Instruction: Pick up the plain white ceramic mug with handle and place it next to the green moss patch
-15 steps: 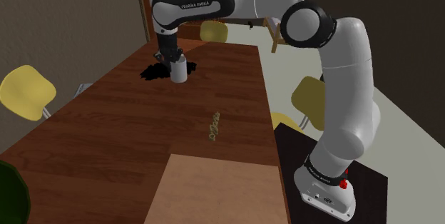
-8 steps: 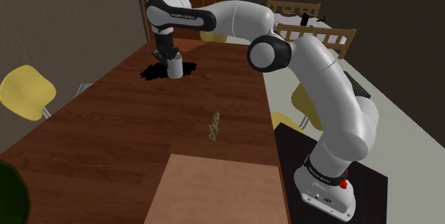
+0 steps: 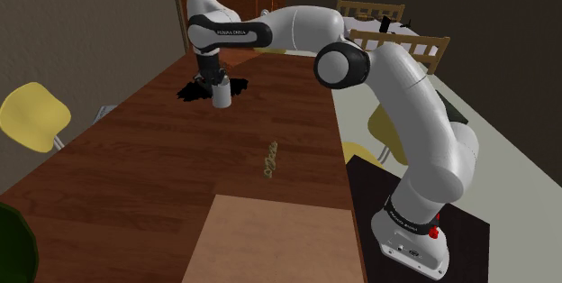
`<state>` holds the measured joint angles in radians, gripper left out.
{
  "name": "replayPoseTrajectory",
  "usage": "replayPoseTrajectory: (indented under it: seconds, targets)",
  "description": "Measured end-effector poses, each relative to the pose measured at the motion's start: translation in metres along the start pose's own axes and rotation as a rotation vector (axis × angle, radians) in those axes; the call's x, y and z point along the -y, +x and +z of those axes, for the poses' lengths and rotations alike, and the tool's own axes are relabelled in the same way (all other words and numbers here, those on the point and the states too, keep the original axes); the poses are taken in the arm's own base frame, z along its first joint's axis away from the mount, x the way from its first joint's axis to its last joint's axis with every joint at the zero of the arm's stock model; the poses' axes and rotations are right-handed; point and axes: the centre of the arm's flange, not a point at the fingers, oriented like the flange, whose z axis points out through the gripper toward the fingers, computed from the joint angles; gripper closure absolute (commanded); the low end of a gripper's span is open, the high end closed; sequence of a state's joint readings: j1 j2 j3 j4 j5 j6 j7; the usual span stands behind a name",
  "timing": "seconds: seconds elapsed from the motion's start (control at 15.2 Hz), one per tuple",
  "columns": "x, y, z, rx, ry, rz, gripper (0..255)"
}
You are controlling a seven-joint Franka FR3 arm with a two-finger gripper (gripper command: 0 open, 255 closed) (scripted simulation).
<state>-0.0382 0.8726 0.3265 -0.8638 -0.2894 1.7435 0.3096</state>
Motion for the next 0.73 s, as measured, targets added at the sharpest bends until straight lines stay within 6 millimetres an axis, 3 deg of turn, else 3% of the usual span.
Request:
replayPoseTrajectory:
  seconds: [0.46,0.73]
  targets:
    - [0.002,-0.001,0.036,0.0,0.0,0.0,255]
    - [0.001,-0.002,0.039,0.0,0.0,0.0,255]
